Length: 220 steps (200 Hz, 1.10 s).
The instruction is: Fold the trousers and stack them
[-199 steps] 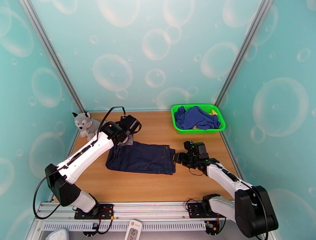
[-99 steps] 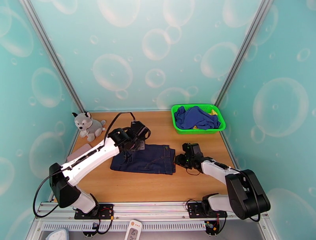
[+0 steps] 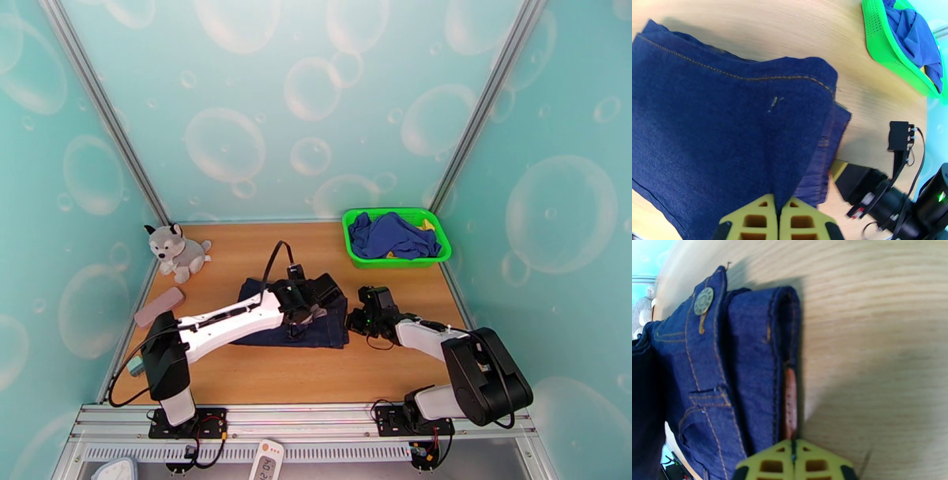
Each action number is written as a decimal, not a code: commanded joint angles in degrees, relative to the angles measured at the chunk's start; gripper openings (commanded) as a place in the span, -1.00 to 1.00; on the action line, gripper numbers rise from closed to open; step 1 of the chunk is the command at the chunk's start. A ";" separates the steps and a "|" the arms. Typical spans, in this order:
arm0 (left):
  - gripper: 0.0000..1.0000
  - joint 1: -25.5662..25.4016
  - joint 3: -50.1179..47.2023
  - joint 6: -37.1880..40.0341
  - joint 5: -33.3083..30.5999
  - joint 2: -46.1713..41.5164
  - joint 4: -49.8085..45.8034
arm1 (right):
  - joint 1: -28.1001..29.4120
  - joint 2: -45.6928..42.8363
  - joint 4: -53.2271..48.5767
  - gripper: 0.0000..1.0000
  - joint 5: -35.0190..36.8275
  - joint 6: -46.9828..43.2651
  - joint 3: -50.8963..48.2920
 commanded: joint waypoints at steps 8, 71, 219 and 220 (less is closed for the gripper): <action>-1.00 -2.48 6.74 -8.58 -4.53 4.12 -0.18 | 1.26 1.55 0.81 -1.00 0.06 1.46 -0.62; -1.00 -4.23 15.55 -16.44 -10.89 14.44 -6.88 | 1.57 1.19 0.81 -1.00 -0.88 1.55 -0.37; -0.73 -3.92 11.47 -5.71 -3.14 19.26 15.55 | 1.64 0.91 0.35 -0.99 -1.09 1.46 -0.52; -0.72 -3.90 11.29 -5.58 -2.98 19.19 15.81 | 1.65 0.93 0.34 -0.99 -1.09 1.46 -0.53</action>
